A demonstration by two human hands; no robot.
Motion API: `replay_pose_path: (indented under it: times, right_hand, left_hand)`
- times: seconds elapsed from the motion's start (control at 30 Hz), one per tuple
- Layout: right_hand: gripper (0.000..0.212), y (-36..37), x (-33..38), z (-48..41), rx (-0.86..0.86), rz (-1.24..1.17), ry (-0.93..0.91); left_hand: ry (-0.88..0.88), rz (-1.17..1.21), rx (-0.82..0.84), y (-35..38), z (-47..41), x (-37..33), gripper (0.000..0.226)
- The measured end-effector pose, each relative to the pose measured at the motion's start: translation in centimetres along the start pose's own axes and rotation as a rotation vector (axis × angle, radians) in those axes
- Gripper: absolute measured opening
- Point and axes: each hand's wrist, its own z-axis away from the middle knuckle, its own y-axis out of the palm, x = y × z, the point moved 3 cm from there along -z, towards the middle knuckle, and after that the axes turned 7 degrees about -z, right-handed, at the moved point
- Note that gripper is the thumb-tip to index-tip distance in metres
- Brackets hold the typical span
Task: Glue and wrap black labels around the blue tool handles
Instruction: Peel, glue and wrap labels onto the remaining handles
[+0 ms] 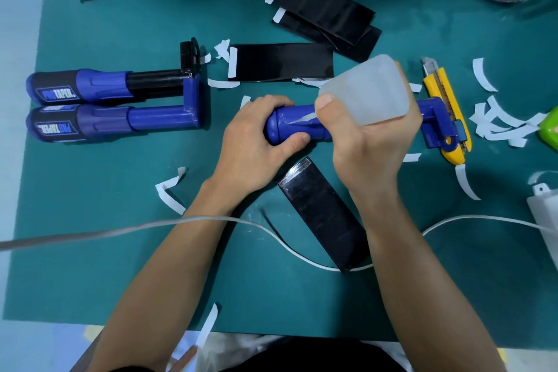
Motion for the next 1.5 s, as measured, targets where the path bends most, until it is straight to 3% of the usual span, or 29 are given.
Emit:
replay_pose_path:
  times: [0.83, 1.2, 1.33, 1.5]
  right_hand:
    - [0.027, -1.2, 0.9, -0.3, -0.052, 0.061, -0.015]
    - [0.047, -1.6, 2.1, -0.7, -0.039, 0.108, -0.121]
    - [0.03, -2.0, 1.9, -0.8, -0.057, 0.104, -0.082]
    - [0.036, -2.3, 2.1, -0.8, -0.092, 0.136, -0.071]
  left_hand:
    - [-0.004, 0.0, 0.017, -0.2, 0.0, -0.2, 0.042]
    - [-0.012, -0.006, 0.022, -0.2, 0.1, -0.2, 0.042]
    - [-0.014, -0.004, 0.019, -0.2, 0.0, -0.2, 0.042]
    - [-0.015, -0.006, 0.016, -0.2, 0.0, -0.2, 0.043]
